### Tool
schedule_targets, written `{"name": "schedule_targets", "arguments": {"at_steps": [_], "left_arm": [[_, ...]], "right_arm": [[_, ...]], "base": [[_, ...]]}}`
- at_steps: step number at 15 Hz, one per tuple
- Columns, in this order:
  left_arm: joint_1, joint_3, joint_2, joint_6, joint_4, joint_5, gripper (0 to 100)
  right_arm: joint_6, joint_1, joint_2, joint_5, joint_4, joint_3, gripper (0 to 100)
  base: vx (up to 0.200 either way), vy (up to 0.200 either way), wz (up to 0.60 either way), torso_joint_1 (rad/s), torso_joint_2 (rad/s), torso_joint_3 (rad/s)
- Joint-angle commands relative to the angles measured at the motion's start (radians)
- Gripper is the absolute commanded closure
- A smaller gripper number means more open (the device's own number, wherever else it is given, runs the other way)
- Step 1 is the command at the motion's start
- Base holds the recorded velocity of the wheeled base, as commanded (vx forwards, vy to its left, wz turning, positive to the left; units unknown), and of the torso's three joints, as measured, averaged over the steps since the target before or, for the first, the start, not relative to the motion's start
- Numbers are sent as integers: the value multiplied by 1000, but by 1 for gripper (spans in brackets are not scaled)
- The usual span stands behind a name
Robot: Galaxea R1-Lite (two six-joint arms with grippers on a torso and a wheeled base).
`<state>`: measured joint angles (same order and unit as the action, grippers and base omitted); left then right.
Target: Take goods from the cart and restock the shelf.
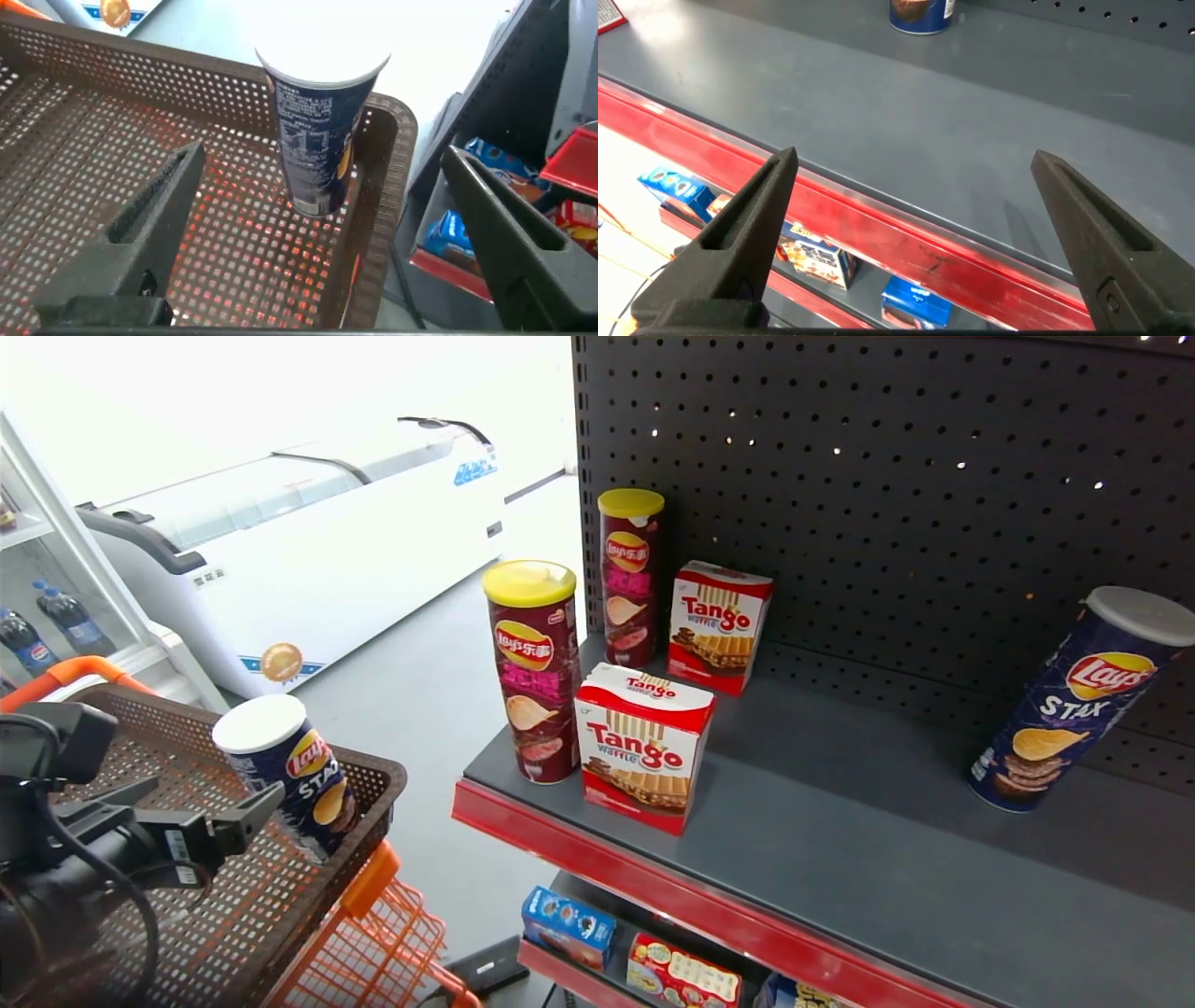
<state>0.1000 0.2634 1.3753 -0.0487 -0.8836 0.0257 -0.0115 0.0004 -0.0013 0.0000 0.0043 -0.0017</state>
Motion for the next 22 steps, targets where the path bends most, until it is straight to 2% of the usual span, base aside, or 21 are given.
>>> {"name": "schedule_targets", "arguments": {"at_steps": [1, 4, 7, 12, 15, 18, 19, 20, 22], "left_arm": [[-3, -29, 194, 3, -115, 2, 0], [7, -49, 327, -8, -224, 3, 0], [6, -7, 410, 3, -324, 2, 0], [6, 138, 524, 3, -364, 2, 0], [3, 191, 570, 3, -364, 2, 0], [-2, 198, 599, 3, -365, 2, 0], [-5, 203, 610, 4, -374, 2, 100], [-5, 206, 614, 15, -393, 2, 100], [-6, 209, 610, 15, -396, 2, 100]], "right_arm": [[-1, 1, 1, 0, 0, 0, 0], [-1, 1, 1, 0, 0, 0, 0], [-1, 1, 1, 0, 0, 0, 0], [-1, 1, 1, 0, 0, 0, 0], [-1, 1, 1, 0, 0, 0, 0], [-1, 1, 1, 0, 0, 0, 0], [-1, 1, 1, 0, 0, 0, 0], [-1, 1, 1, 0, 0, 0, 0], [-1, 1, 1, 0, 0, 0, 0]], "base": [[0, 0, 0, 0, 0, 0], [0, 0, 0, 0, 0, 0], [0, 0, 0, 0, 0, 0], [0, 0, 0, 0, 0, 0], [0, 0, 0, 0, 0, 0], [0, 0, 0, 0, 0, 0], [0, 0, 0, 0, 0, 0], [0, 0, 0, 0, 0, 0], [0, 0, 0, 0, 0, 0]]}}
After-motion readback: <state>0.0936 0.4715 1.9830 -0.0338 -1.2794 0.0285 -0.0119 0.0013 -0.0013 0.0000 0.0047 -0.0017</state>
